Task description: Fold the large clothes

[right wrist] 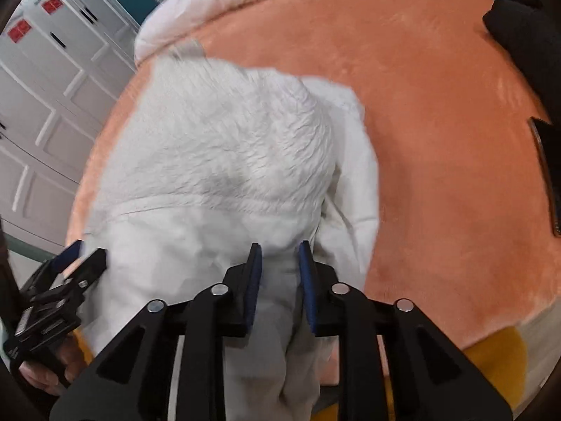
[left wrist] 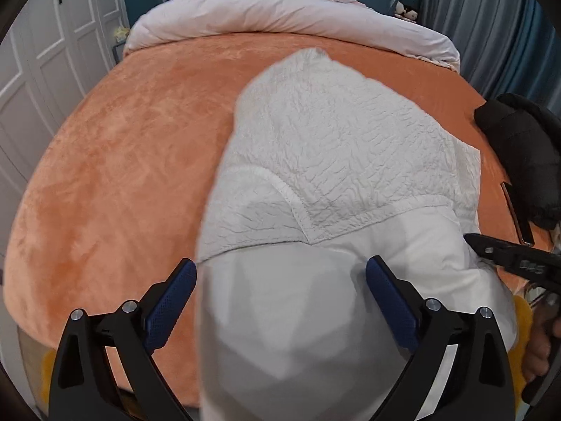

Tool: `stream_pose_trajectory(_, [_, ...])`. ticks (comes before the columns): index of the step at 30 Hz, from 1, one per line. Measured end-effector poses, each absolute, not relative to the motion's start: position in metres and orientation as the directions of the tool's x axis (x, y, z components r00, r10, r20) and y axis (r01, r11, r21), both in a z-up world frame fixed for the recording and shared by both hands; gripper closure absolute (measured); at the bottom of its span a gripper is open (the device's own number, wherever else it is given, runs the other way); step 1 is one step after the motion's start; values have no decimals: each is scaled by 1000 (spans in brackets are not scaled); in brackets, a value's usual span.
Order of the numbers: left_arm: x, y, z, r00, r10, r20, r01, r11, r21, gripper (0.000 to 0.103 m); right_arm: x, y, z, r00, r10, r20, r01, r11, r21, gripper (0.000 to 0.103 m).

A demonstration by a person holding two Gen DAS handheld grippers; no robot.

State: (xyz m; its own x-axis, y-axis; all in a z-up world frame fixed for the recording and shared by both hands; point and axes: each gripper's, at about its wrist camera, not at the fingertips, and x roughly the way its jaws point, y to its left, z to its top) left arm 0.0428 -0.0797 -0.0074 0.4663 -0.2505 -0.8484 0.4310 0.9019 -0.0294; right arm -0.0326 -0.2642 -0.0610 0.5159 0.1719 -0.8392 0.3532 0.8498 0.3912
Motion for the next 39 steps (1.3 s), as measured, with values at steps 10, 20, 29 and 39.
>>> stream_pose_trajectory(10, [65,-50,32,493,-226,-840,332,942,-58,7,-58,-266,-76,536,288,-794,452,696,558,16])
stream_pose_trajectory(20, [95,-45,0,364,-254,-896,289,945,-151,6,-59,-281,-117,513,402,-759,494,584,644,5])
stream_pose_trajectory(29, [117,-38,-59,172,-537,-826,177,842,-510,5,-56,-294,-147,581,489,-651,441,483,756,5])
stream_pose_trajectory(39, [100,-44,-37,300,-574,-761,337,811,-479,27,-44,-296,-141,665,537,-519,281,464,840,60])
